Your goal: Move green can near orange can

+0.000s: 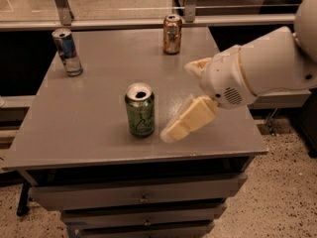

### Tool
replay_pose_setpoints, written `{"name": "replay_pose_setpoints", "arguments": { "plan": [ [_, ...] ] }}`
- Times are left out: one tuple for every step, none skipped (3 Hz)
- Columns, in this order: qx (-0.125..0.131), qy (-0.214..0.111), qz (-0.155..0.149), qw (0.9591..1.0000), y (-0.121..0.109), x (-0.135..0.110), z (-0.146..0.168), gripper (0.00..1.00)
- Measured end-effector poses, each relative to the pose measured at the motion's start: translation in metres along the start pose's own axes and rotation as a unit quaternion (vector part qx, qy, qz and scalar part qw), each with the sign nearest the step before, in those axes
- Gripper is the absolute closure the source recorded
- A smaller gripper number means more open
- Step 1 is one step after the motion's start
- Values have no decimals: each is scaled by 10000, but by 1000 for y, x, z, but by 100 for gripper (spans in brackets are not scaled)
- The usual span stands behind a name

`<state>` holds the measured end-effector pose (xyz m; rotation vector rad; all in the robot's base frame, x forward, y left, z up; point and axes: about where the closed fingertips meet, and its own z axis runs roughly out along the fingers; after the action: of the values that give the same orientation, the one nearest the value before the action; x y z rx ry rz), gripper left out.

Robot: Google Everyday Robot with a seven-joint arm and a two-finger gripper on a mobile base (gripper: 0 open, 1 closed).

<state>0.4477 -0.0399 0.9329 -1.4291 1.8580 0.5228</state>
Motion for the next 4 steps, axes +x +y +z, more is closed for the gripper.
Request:
{"name": "replay_pose_setpoints", "arguments": {
  "plan": [
    [-25, -605, 109, 9981, -3, 0, 36, 0],
    [-17, -1141, 279, 9931, -14, 6, 65, 0],
    [-34, -1601, 525, 9857, -22, 10, 83, 0],
    [-120, -2032, 735, 9763, -23, 6, 95, 18]
  ]
}}
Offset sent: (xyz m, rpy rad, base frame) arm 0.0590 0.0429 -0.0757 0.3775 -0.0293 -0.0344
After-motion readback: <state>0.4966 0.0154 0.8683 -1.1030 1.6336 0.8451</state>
